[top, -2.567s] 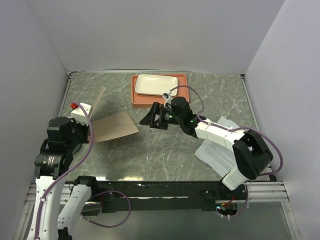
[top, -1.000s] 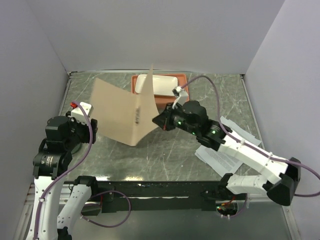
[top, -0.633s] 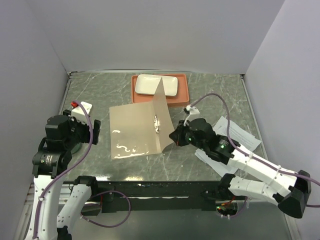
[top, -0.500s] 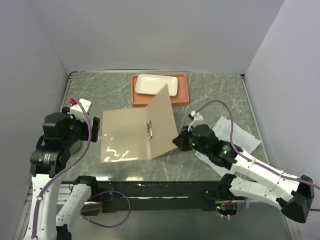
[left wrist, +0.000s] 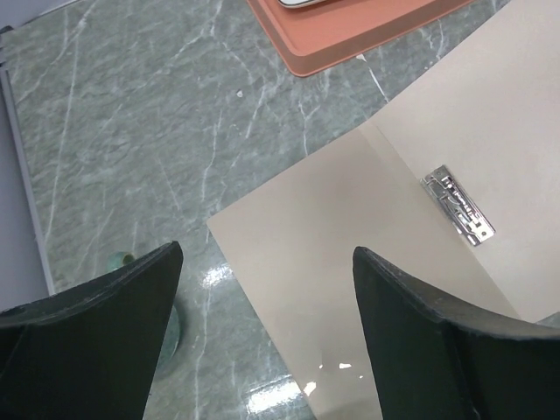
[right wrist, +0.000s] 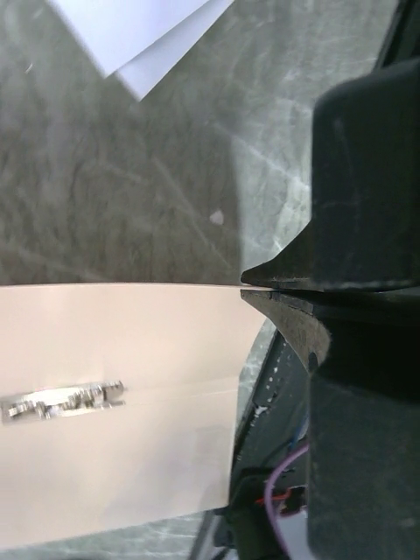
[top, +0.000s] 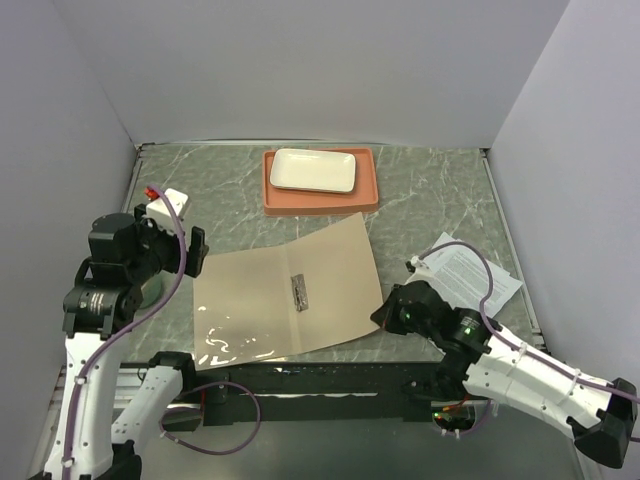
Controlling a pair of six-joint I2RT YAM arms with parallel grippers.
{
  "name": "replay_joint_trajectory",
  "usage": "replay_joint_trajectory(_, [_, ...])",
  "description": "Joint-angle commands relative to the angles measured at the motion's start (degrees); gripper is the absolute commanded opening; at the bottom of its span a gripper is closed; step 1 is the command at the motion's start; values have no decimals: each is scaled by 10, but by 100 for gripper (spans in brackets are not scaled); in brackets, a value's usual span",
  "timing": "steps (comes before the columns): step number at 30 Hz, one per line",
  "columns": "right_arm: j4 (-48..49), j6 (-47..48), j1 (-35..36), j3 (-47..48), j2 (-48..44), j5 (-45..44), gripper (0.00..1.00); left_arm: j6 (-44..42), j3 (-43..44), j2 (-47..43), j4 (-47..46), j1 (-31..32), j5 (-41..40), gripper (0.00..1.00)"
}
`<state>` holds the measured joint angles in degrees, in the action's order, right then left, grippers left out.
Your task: Put the files into the folder
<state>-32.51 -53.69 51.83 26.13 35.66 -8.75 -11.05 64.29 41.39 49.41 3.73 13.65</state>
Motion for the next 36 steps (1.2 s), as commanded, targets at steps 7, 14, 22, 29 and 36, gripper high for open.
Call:
replay_joint_trajectory(7, [-62,-135,11,-10,23,-93,0,2,-11,36,-55,0,30,84])
replay_joint_trajectory(14, [-85,-187,14,4,46,-146,0,14,-30,56,-77,9,30,84])
replay_joint_trajectory(22, [-133,-173,14,44,113,-133,94,8,-44,75,-91,21,27,84])
replay_joint_trajectory(29, [-243,-118,14,152,117,-178,99,2,-62,70,-103,21,23,84])
replay_joint_trajectory(36, [-289,-2,-68,233,137,-223,99,-5,-82,66,-113,21,21,84])
